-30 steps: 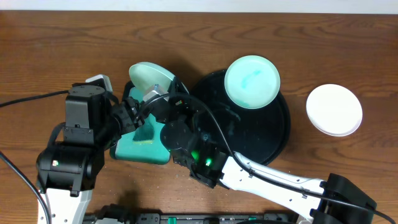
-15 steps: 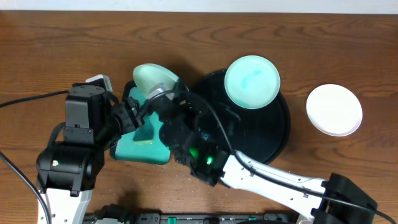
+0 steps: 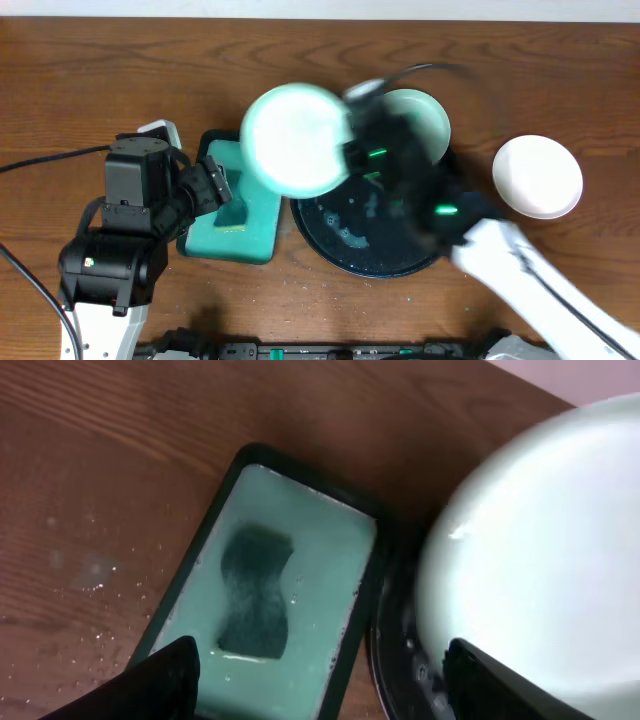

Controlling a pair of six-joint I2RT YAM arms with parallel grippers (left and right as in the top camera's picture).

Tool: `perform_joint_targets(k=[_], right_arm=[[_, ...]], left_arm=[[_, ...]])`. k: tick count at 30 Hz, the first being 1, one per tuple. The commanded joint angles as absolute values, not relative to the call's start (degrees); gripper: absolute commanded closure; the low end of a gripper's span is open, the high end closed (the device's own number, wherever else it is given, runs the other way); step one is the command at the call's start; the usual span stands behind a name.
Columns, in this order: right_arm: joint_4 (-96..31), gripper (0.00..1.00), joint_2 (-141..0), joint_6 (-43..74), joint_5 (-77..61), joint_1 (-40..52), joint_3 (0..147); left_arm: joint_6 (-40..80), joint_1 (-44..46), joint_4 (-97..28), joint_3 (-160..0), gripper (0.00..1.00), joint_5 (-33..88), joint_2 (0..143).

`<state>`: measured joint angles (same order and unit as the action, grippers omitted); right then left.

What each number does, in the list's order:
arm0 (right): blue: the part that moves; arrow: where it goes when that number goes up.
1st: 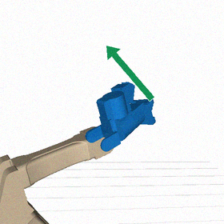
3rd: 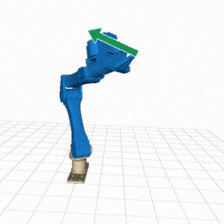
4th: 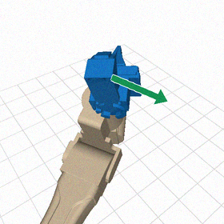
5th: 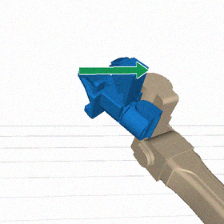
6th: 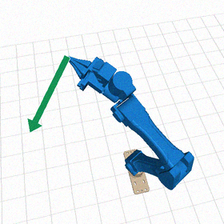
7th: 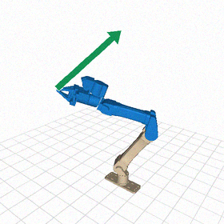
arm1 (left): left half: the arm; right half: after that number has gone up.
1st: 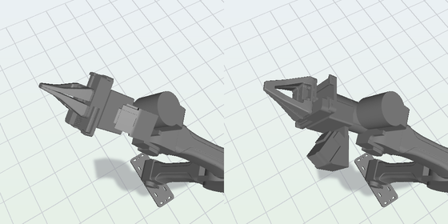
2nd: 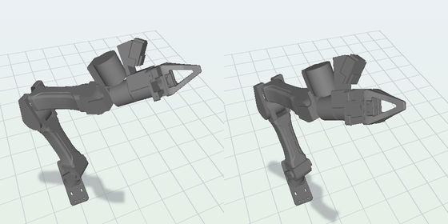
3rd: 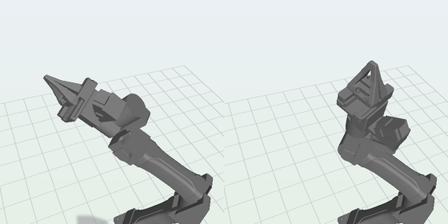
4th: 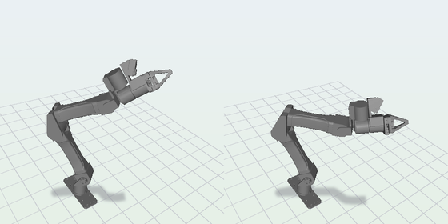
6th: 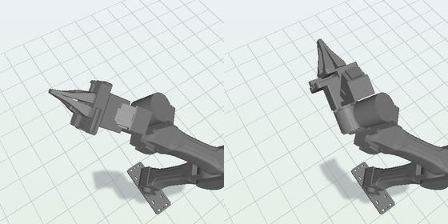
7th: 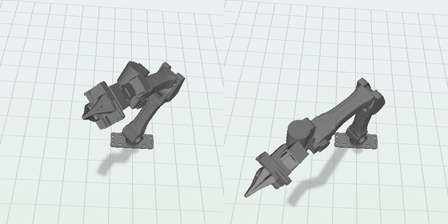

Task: Clean dirty plates on tray and stack at the side
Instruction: 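Carry the green plate right and set it on the white plate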

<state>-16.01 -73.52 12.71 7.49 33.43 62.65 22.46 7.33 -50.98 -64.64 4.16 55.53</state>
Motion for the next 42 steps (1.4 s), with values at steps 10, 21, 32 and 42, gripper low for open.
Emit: perform_joint_targets(k=[10,21,32,42], right_arm=[[-42.76,0.99,-70.17,24.86,2.07,-17.37,63.02],[-41.8,0.99,-89.41,29.52,1.83,-33.54,62.98],[-37.39,0.55,-90.3,25.26,-10.68,-31.33,63.11],[-30.46,0.68,-88.71,10.17,-18.52,-9.93,62.92]], left_arm=[[22.35,7.29,-51.0,-66.06,0.22,4.01,55.75],[22.35,7.31,-51.0,-66.06,0.22,4.01,55.75],[22.35,7.29,-51.0,-66.06,0.22,4.01,55.75],[22.35,7.29,-50.98,-66.06,0.22,4.01,55.75]])
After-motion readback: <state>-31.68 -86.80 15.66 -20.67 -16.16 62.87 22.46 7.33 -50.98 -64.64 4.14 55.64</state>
